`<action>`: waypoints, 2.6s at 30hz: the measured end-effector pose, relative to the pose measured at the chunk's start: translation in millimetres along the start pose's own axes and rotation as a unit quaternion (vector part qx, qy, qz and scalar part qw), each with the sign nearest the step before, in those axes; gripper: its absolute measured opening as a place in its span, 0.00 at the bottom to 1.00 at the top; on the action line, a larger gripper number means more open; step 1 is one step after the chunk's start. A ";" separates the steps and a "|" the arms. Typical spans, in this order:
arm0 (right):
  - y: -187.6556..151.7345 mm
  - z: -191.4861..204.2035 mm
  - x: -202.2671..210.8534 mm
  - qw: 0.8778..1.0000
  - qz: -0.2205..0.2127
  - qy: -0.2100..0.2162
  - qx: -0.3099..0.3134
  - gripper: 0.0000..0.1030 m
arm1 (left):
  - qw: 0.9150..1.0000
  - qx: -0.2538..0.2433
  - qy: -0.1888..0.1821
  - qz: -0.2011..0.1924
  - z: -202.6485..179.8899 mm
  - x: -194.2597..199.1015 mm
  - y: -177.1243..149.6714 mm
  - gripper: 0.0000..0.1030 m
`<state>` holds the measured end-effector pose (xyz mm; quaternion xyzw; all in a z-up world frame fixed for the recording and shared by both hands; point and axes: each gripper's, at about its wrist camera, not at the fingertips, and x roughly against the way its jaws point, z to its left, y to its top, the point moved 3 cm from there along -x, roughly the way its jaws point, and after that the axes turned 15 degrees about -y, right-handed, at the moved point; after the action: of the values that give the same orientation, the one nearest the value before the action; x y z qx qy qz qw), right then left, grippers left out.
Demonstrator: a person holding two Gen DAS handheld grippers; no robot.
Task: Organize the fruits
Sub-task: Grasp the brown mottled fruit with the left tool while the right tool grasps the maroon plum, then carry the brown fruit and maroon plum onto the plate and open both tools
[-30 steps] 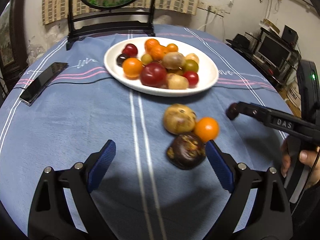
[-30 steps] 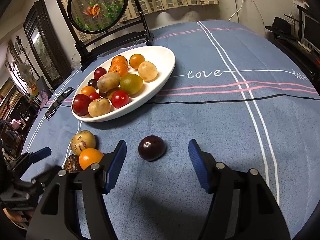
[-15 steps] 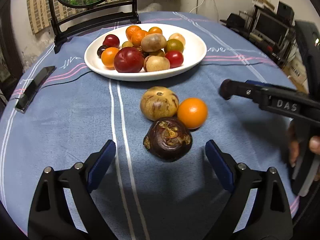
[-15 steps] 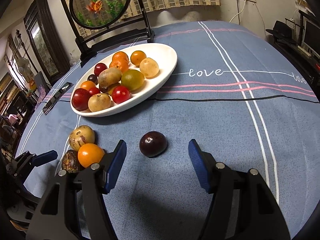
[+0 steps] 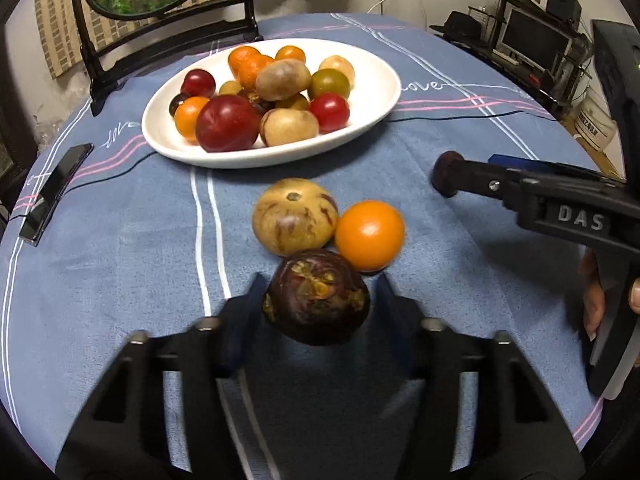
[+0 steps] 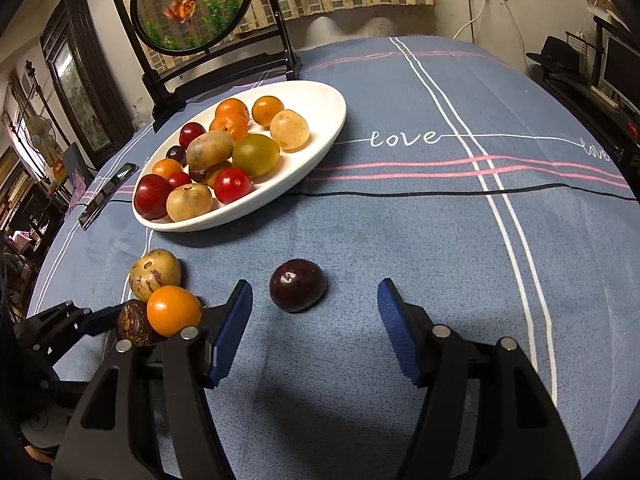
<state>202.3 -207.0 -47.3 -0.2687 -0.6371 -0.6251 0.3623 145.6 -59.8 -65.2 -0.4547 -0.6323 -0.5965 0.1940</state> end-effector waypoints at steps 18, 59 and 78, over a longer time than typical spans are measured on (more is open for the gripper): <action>-1.6 31.3 -18.8 0.992 0.000 -0.087 0.088 0.56 | 0.999 0.038 -0.021 -0.014 25.7 18.0 -15.1 0.48; 95.0 74.2 -3.1 0.995 -0.092 -0.030 0.030 0.31 | 0.990 0.078 0.030 -0.115 78.4 31.3 122.6 0.48; 83.4 68.9 -24.5 0.991 -0.108 -0.066 0.034 0.60 | 0.977 0.052 0.081 -0.188 87.2 26.5 123.1 0.85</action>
<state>274.6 -129.9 -13.7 -0.2261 -0.7056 -0.6198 0.2586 257.2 15.1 8.2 -0.2670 -0.7192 -0.6231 0.1521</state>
